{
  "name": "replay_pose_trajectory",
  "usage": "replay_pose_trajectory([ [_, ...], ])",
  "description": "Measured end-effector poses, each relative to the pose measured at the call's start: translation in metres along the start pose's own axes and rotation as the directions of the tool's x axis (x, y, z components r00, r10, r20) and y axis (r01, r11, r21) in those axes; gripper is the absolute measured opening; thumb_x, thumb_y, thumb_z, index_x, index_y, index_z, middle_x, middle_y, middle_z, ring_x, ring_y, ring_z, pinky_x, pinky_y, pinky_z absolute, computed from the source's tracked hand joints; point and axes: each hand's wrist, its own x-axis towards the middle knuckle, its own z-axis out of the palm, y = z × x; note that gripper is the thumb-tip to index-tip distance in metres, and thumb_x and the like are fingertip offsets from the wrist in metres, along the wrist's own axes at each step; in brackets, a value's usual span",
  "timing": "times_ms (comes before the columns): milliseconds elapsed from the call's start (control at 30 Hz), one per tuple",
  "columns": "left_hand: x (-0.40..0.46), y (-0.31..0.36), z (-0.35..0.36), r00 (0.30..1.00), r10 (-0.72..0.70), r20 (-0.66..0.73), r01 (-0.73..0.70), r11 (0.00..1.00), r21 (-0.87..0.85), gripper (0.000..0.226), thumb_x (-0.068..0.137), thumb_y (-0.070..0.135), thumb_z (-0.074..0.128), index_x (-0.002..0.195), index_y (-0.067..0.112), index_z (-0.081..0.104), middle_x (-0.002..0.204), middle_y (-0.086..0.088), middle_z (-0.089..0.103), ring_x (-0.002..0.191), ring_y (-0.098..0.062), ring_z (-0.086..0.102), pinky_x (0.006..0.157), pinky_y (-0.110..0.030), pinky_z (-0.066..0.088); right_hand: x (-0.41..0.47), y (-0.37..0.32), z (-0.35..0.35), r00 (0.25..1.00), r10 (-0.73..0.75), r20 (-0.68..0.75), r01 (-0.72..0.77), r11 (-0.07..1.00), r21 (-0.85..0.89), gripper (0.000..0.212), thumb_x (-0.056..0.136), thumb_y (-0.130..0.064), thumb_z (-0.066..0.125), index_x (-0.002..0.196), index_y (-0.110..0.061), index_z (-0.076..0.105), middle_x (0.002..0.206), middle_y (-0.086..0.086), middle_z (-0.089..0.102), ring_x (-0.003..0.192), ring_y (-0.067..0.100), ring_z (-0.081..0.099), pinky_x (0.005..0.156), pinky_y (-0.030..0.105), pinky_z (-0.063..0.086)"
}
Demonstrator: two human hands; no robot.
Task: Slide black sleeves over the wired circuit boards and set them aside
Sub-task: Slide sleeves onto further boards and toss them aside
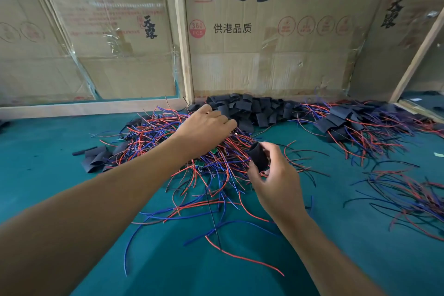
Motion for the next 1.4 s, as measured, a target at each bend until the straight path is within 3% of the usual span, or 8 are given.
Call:
replay_pose_trajectory([
  [167, -0.015, 0.001, -0.017, 0.996, -0.071, -0.048, 0.062, 0.984, -0.164, 0.035, 0.101, 0.043, 0.048, 0.129, 0.025, 0.055, 0.118, 0.002, 0.060, 0.112, -0.020, 0.055, 0.101, -0.037, 0.038, 0.002, -0.004, -0.003, 0.988, -0.070, -0.139, 0.074, 0.997, 0.021, 0.040, 0.087, -0.020, 0.067, 0.125, -0.012, 0.056, 0.105, 0.000, 0.067, 0.085, 0.015, 0.060, 0.073, 0.021, 0.045],
  [300, -0.033, 0.006, -0.038, 0.927, -0.371, -0.058, 0.294, 0.813, -0.503, 0.025, 0.097, 0.037, 0.060, 0.119, 0.027, 0.065, 0.112, 0.007, 0.063, 0.110, -0.018, 0.055, 0.099, -0.037, 0.037, 0.005, -0.006, -0.009, 0.954, -0.076, -0.290, 0.108, 0.990, 0.095, 0.041, 0.085, -0.018, 0.065, 0.125, -0.012, 0.055, 0.102, 0.000, 0.065, 0.075, 0.009, 0.054, 0.076, 0.008, 0.042],
  [433, -0.062, 0.025, -0.060, 0.714, -0.700, -0.017, 0.358, 0.386, -0.851, 0.013, 0.089, 0.032, 0.073, 0.100, 0.033, 0.067, 0.089, 0.017, 0.067, 0.089, -0.002, 0.061, 0.082, -0.017, 0.043, 0.005, -0.007, -0.014, 0.944, -0.056, -0.326, 0.116, 0.979, 0.167, 0.039, 0.088, -0.031, 0.060, 0.125, -0.022, 0.050, 0.101, -0.006, 0.061, 0.071, 0.010, 0.057, 0.076, 0.016, 0.046],
  [533, -0.081, 0.036, -0.065, 0.596, -0.792, 0.134, 0.066, -0.118, -0.991, 0.012, 0.088, 0.030, 0.073, 0.092, 0.029, 0.063, 0.082, 0.003, 0.068, 0.085, -0.012, 0.066, 0.077, -0.020, 0.047, 0.005, -0.007, -0.014, 0.959, -0.028, -0.282, 0.084, 0.979, 0.188, 0.039, 0.090, -0.034, 0.061, 0.126, -0.023, 0.051, 0.105, -0.007, 0.063, 0.074, 0.015, 0.060, 0.075, 0.029, 0.050],
  [600, -0.090, 0.041, -0.064, 0.594, -0.765, 0.249, -0.212, -0.447, -0.869, 0.014, 0.088, 0.028, 0.069, 0.094, 0.021, 0.058, 0.090, -0.007, 0.072, 0.089, -0.021, 0.070, 0.083, -0.029, 0.055, 0.005, -0.006, -0.014, 0.971, -0.023, -0.239, 0.070, 0.979, 0.190, 0.040, 0.090, -0.036, 0.064, 0.126, -0.025, 0.051, 0.107, -0.010, 0.063, 0.076, 0.014, 0.060, 0.073, 0.031, 0.052],
  [700, -0.097, 0.051, -0.056, 0.563, -0.721, 0.403, -0.348, -0.649, -0.676, 0.013, 0.093, 0.026, 0.057, 0.101, 0.017, 0.063, 0.100, -0.004, 0.074, 0.094, -0.019, 0.072, 0.082, -0.030, 0.058, 0.004, -0.004, -0.010, 0.997, -0.027, -0.077, 0.040, 0.982, 0.183, 0.045, 0.091, -0.032, 0.071, 0.130, -0.027, 0.051, 0.112, -0.014, 0.064, 0.079, 0.001, 0.058, 0.075, 0.018, 0.048],
  [900, -0.100, 0.056, -0.040, 0.510, -0.634, 0.581, -0.451, -0.772, -0.447, 0.017, 0.098, 0.038, 0.048, 0.099, 0.025, 0.058, 0.078, 0.007, 0.049, 0.061, -0.008, 0.046, 0.063, -0.021, 0.047, 0.000, -0.004, -0.006, 0.943, -0.154, 0.296, 0.094, 0.974, 0.205, 0.041, 0.088, -0.026, 0.075, 0.125, -0.033, 0.059, 0.109, -0.024, 0.063, 0.094, -0.007, 0.057, 0.079, 0.004, 0.038],
  [1400, -0.107, 0.043, -0.053, 0.557, -0.603, 0.571, -0.620, -0.759, -0.198, 0.038, 0.106, 0.038, 0.041, 0.106, 0.004, 0.060, 0.059, 0.010, 0.025, 0.048, -0.007, 0.023, 0.045, -0.019, 0.028, -0.004, -0.011, -0.012, 0.795, -0.146, 0.589, 0.093, 0.988, 0.120, 0.022, 0.086, -0.029, 0.077, 0.106, -0.031, 0.067, 0.088, -0.018, 0.070, 0.080, -0.002, 0.060, 0.069, 0.008, 0.040],
])
